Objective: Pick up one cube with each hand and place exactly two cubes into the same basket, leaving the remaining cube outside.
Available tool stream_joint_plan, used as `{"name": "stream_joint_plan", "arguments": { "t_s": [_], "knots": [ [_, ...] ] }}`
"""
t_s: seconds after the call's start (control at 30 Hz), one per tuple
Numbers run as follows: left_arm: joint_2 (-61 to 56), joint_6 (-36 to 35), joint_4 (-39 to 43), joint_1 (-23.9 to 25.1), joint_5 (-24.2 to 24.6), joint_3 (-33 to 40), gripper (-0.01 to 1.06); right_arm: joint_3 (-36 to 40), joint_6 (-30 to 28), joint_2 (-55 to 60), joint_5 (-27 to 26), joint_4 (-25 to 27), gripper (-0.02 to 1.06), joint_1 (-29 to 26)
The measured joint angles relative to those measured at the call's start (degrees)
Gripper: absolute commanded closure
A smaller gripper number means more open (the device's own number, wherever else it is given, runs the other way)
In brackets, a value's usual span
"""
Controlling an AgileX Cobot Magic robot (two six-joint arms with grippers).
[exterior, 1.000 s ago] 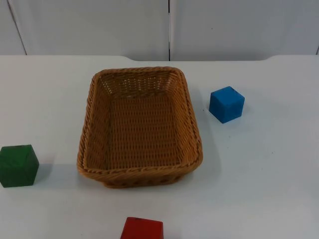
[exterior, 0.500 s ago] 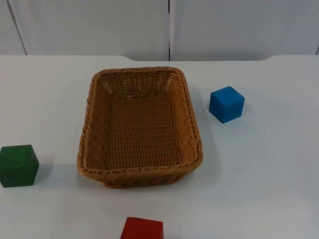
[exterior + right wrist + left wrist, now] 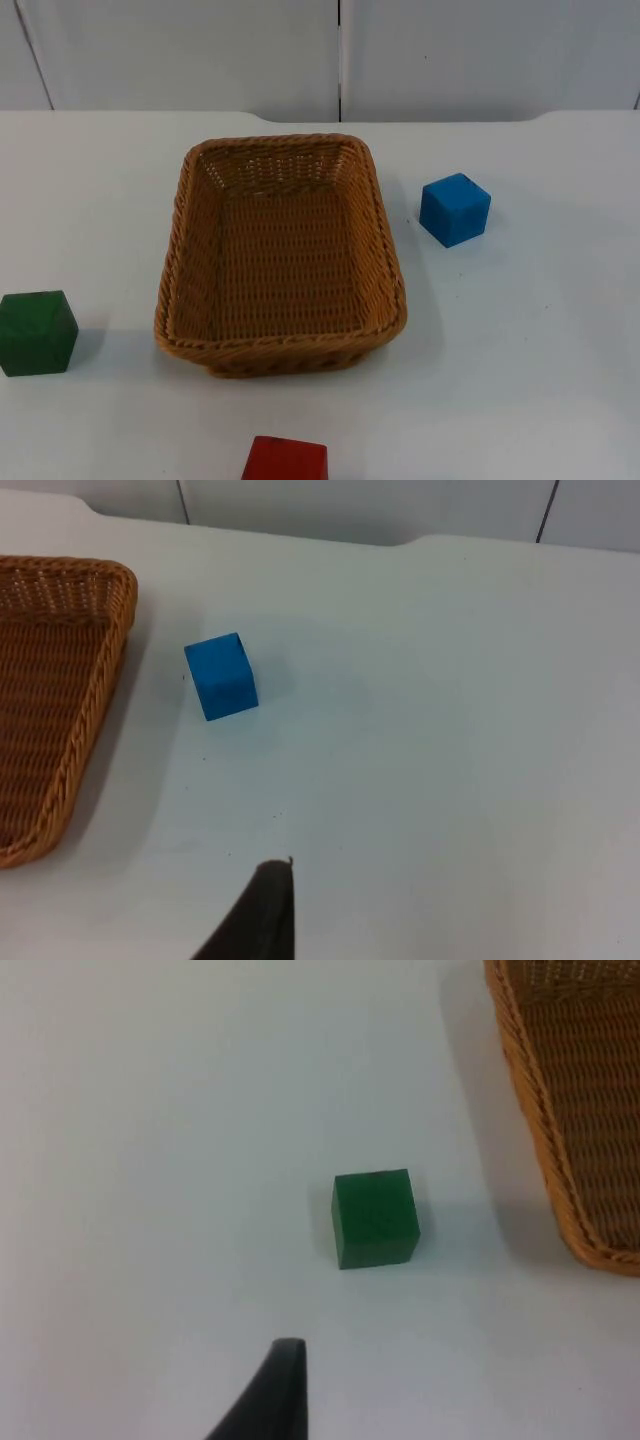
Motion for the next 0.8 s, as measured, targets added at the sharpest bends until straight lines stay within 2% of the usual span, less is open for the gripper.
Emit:
{"name": "stream_joint_plan", "arguments": {
  "t_s": [0.27,0.53,0.8],
  "knots": [
    [2.1,0.6,-1.7,0.0,-1.7,0.0,0.0,-3.6,-0.1,6.7,-0.1,0.0,-0.01,0.0],
    [6.1,1.9,-2.8,0.0,-2.1,-4.7,0.0,-5.6,-0.3,13.9,-0.7,0.0,-0.01,0.0],
    [12.7,5.5,-5.9,0.0,-2.5,-6.8,0.0,-5.8,-0.5,20.5,-5.2,0.0,-0.01,0.0]
  ]
}}
